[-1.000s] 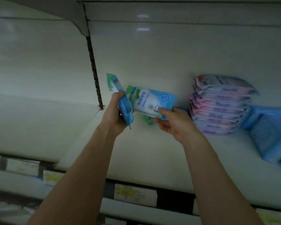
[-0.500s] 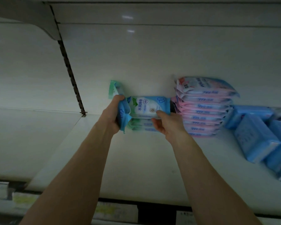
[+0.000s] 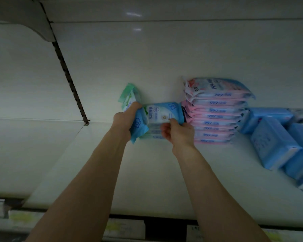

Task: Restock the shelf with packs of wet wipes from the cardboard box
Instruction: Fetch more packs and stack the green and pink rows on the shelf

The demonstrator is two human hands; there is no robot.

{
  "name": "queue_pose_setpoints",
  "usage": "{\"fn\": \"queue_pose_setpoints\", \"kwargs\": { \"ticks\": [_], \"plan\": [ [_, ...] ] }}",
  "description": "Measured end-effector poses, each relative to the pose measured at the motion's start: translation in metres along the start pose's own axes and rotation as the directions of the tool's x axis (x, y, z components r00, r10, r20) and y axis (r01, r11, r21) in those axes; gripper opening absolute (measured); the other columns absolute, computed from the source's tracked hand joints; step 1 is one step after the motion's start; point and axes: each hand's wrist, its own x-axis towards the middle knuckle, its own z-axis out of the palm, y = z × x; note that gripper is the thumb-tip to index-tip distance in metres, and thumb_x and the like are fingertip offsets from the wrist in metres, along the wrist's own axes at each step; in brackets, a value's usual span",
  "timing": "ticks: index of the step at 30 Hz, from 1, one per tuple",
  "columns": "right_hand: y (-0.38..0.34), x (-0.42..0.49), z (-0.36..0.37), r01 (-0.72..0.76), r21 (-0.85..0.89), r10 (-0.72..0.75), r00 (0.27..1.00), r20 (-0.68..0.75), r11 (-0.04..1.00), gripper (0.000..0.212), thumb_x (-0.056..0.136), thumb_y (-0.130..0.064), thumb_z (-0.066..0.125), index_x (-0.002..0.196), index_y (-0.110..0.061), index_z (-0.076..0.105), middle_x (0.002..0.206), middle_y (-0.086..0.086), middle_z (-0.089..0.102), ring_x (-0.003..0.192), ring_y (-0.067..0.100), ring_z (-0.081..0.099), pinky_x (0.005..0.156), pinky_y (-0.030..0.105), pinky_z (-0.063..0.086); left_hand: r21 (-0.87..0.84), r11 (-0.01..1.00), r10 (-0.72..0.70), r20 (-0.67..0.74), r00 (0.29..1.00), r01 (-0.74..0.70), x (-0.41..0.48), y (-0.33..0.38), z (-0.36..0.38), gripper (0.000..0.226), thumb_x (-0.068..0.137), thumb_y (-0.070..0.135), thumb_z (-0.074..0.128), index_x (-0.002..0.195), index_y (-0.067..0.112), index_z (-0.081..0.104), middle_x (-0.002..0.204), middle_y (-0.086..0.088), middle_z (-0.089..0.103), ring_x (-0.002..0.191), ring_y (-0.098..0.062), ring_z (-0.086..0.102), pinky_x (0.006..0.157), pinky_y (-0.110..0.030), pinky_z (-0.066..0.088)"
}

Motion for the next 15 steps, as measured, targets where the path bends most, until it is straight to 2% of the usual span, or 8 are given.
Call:
{"fn": "queue_pose_setpoints", "kwargs": {
  "ticks": [1, 3, 5, 6, 8, 10, 13, 15],
  "plan": [
    [0.002, -0.002, -0.001, 0.007, 0.029, -0.007, 1.0, -0.005, 1.0, 0.021, 0.096, -0.003, 0.05, 0.076, -0.006, 0.056, 0.058, 0.006, 0.059, 0.039, 0.006, 0.055, 0.043, 0.021, 0.049, 0.008, 1.0, -0.007, 0.02, 1.0, 0.007, 0.0, 0.001, 0.001, 0.047, 0.075, 0.031, 0.075, 0.107, 0.002, 0.058, 0.087, -0.01, 0.067, 0.066, -0.021, 0.064, 0.045, -0.022, 0.052],
    [0.006, -0.005, -0.002, 0.025, 0.085, -0.024, 1.0, -0.005, 0.996, 0.012, 0.095, 0.001, 0.047, 0.091, -0.006, 0.056, 0.067, 0.007, 0.059, 0.045, 0.006, 0.058, 0.046, 0.02, 0.052, -0.022, 0.999, -0.031, 0.079, 0.996, 0.033, -0.002, 0.005, 0.0, 0.063, 0.063, 0.036, 0.079, 0.111, 0.002, 0.059, 0.096, -0.013, 0.07, 0.074, -0.025, 0.068, 0.061, -0.032, 0.058],
    [0.011, -0.008, -0.004, 0.057, 0.079, -0.057, 0.998, 0.003, 0.995, 0.015, 0.094, 0.004, 0.045, 0.101, -0.005, 0.055, 0.074, 0.008, 0.061, 0.05, 0.007, 0.06, 0.048, 0.019, 0.053, -0.058, 0.997, -0.042, 0.118, 0.992, 0.049, 0.0, 0.007, -0.005, 0.081, 0.047, 0.039, 0.081, 0.118, 0.005, 0.06, 0.104, -0.014, 0.07, 0.083, -0.028, 0.069, 0.081, -0.045, 0.057],
    [0.013, -0.01, -0.004, 0.075, 0.065, -0.076, 0.997, 0.011, 0.995, 0.018, 0.094, 0.004, 0.045, 0.105, -0.005, 0.054, 0.077, 0.008, 0.061, 0.052, 0.006, 0.06, 0.048, 0.018, 0.052, -0.068, 0.996, -0.043, 0.12, 0.992, 0.051, 0.003, 0.007, -0.007, 0.083, 0.045, 0.039, 0.081, 0.119, 0.006, 0.059, 0.106, -0.015, 0.07, 0.085, -0.03, 0.069, 0.086, -0.049, 0.055],
    [0.018, -0.012, -0.005, 0.12, 0.008, -0.12, 0.993, 0.017, 0.993, 0.025, 0.094, 0.001, 0.047, 0.116, -0.008, 0.051, 0.083, 0.007, 0.063, 0.053, 0.005, 0.062, 0.048, 0.018, 0.051, -0.078, 0.995, -0.051, 0.115, 0.992, 0.06, 0.001, 0.008, -0.011, 0.078, 0.048, 0.038, 0.081, 0.117, 0.007, 0.06, 0.109, -0.016, 0.069, 0.091, -0.031, 0.069, 0.088, -0.051, 0.054],
    [0.024, -0.013, -0.006, 0.18, -0.062, -0.18, 0.984, 0.008, 0.982, 0.032, 0.094, -0.001, 0.049, 0.126, -0.009, 0.046, 0.083, 0.005, 0.064, 0.052, 0.003, 0.063, 0.049, 0.019, 0.05, -0.087, 0.995, -0.044, 0.11, 0.993, 0.054, -0.006, 0.011, -0.012, 0.062, 0.06, 0.034, 0.08, 0.112, 0.007, 0.062, 0.108, -0.016, 0.07, 0.095, -0.031, 0.069, 0.088, -0.05, 0.054],
    [0.03, -0.015, -0.008, 0.256, -0.168, -0.261, 0.965, -0.006, 0.952, 0.043, 0.095, -0.005, 0.05, 0.135, -0.013, 0.039, 0.082, 0.004, 0.066, 0.052, 0.004, 0.065, 0.051, 0.024, 0.05, -0.062, 0.997, -0.042, 0.099, 0.994, 0.048, -0.01, 0.011, -0.012, 0.035, 0.078, 0.03, 0.074, 0.101, 0.008, 0.062, 0.099, -0.013, 0.069, 0.085, -0.025, 0.067, 0.087, -0.043, 0.056],
    [0.033, -0.017, -0.008, 0.325, -0.214, -0.332, 0.943, 0.003, 0.921, 0.049, 0.095, -0.005, 0.049, 0.14, -0.016, 0.035, 0.085, 0.006, 0.067, 0.055, 0.007, 0.066, 0.056, 0.03, 0.053, -0.035, 0.998, -0.042, 0.119, 0.992, 0.047, -0.012, 0.012, -0.012, 0.033, 0.08, 0.03, 0.072, 0.103, 0.008, 0.062, 0.097, -0.012, 0.068, 0.078, -0.023, 0.065, 0.082, -0.038, 0.057]
  ]
}}
